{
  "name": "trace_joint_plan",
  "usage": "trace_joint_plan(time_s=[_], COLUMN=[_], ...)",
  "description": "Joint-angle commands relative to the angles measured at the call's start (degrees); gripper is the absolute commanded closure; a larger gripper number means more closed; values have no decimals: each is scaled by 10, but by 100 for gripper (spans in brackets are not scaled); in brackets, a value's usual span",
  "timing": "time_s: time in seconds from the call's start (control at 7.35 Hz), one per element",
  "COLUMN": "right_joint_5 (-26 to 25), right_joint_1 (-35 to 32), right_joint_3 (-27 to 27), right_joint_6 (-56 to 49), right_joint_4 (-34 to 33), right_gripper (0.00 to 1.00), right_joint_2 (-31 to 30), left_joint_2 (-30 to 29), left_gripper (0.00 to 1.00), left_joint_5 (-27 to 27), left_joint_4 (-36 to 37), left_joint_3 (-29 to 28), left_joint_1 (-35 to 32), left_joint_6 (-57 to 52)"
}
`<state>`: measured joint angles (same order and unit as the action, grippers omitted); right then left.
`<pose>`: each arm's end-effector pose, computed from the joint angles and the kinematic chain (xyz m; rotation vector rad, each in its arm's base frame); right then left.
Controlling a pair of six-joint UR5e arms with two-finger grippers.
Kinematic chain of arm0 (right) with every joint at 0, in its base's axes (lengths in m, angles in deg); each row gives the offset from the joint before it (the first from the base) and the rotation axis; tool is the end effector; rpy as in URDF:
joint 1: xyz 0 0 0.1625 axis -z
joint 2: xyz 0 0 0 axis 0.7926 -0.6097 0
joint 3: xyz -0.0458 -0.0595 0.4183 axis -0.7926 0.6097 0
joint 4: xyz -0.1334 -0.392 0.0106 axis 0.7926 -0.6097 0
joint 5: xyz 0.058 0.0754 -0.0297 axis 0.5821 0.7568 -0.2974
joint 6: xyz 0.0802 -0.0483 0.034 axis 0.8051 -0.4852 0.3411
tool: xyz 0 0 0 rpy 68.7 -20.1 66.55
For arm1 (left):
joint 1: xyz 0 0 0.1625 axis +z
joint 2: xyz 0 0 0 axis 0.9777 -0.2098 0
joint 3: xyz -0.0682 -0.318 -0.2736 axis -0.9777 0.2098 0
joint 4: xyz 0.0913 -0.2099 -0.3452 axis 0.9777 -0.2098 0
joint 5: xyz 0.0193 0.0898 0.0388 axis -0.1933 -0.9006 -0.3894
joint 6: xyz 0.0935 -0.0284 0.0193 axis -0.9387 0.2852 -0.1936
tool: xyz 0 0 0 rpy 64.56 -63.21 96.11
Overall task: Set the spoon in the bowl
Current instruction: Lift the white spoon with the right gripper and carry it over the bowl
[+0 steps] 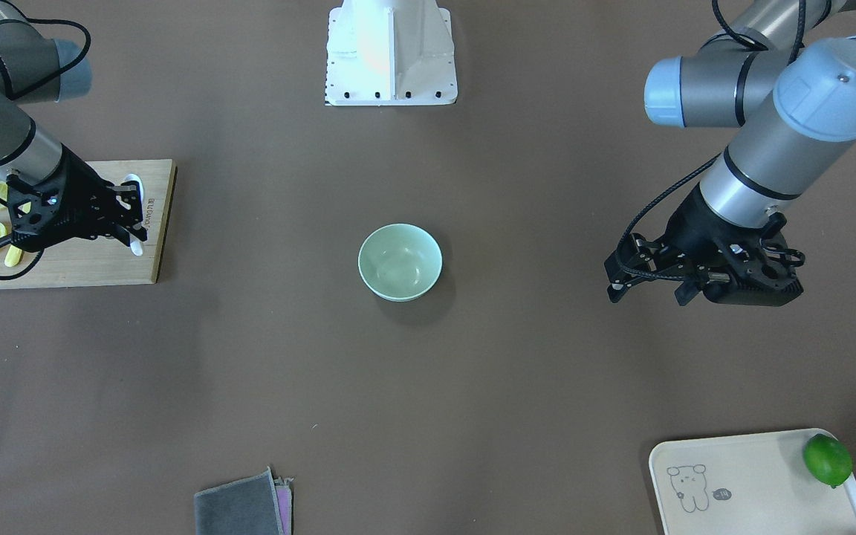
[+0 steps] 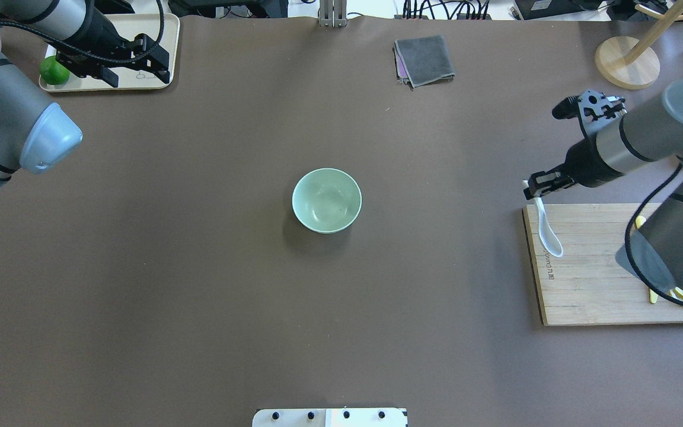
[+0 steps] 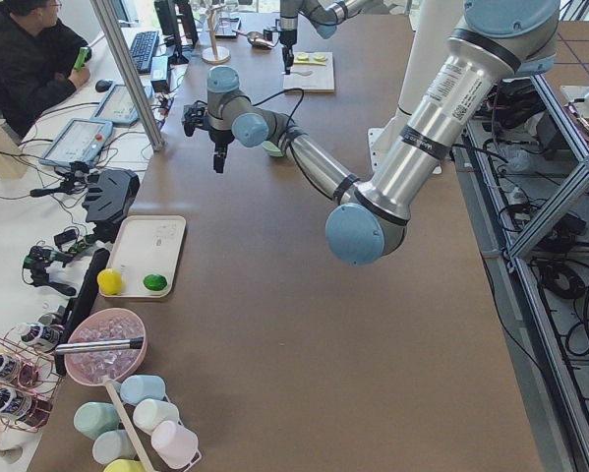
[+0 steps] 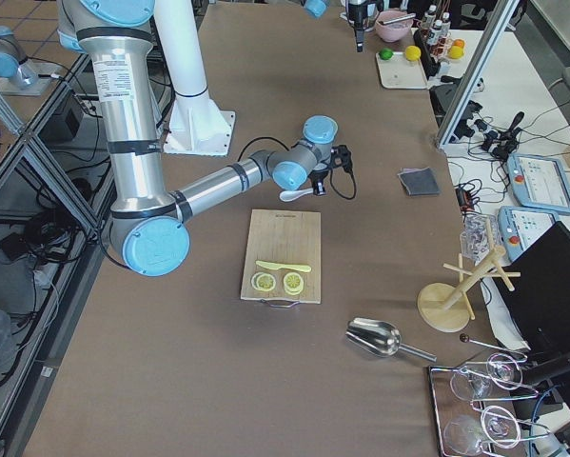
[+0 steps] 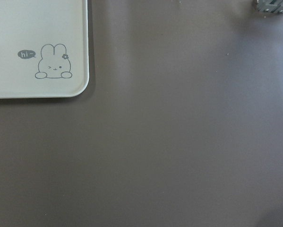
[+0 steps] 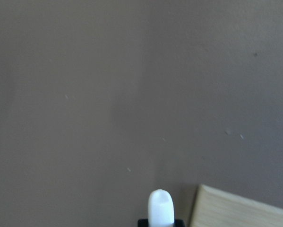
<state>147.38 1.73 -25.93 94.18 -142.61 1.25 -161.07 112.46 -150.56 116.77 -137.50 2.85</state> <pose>-0.3001 -0.4836 0.3906 0.1960 -0.9755 -0.1861 0.2696 -0.6115 0.2817 0.2122 0.9321 -0.0883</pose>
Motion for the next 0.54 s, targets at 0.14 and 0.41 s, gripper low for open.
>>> trace_joint_plan(time_s=[0.14,0.41], right_joint_5=[-68,-171], right_joint_1=[33,92], right_joint_3=[128,218], right_joint_6=[160,214], right_joint_4=[-66,-60], right_gripper=[100,100], right_joint_2=[264,366], left_joint_2=[45,54], left_gripper=[2,2], left_joint_5=[8,8], left_joint_4=[-1,1], left_joint_3=[5,5], left_joint_1=[-31,-42], left_joint_6=[-72,-73])
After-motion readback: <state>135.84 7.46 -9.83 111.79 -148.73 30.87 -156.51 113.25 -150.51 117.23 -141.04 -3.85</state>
